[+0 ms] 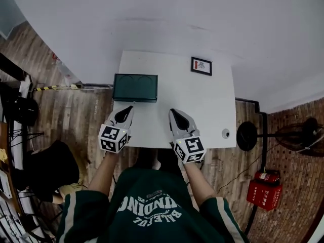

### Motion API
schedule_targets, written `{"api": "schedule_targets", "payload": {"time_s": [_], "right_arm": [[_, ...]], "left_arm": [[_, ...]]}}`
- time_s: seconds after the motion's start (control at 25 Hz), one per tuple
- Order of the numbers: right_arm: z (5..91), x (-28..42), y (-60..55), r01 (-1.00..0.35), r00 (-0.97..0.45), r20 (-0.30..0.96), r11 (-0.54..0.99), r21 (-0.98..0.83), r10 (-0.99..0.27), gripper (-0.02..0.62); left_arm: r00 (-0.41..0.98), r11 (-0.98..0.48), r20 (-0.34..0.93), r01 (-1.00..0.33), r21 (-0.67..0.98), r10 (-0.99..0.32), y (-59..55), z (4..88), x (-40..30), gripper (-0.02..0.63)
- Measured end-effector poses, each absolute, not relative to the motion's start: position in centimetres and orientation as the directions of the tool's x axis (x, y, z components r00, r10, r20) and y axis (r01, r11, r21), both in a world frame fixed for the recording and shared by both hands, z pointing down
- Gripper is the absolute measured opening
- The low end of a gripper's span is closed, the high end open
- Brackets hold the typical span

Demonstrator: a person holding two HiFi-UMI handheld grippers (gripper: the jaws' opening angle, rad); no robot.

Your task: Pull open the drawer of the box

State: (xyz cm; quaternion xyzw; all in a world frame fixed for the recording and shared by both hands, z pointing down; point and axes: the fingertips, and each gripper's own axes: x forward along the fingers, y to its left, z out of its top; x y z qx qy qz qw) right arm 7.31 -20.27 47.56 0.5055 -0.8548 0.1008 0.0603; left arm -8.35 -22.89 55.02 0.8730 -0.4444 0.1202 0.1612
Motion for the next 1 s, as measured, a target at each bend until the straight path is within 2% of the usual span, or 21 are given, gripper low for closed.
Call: {"api": "schedule_targets", "payload": {"time_s": [0.48, 0.96, 1.0], "right_arm": [[49.9, 6.5, -24.1, -0.815, -0.578, 0.249, 0.565, -0.128, -0.777, 0.002], [54.0, 7.7, -23.4, -0.825, -0.562, 0.339, 0.540, -0.167, -0.754, 0.002], [54.2, 7.8, -23.3, -0.825, -0.562, 0.344, 0.539, -0.167, -0.752, 0.002]], "left_arm": [[0.511, -0.464, 0.414, -0.859, 0.216, -0.753, -24.7, 58.8, -8.6, 0.052], [0.466, -0.334, 0.550, -0.884, 0.328, -0.693, -25.3, 67.5, -8.5, 0.054], [0.465, -0.314, 0.552, -0.882, 0.350, -0.692, -25.5, 68.0, -8.5, 0.077]]}}
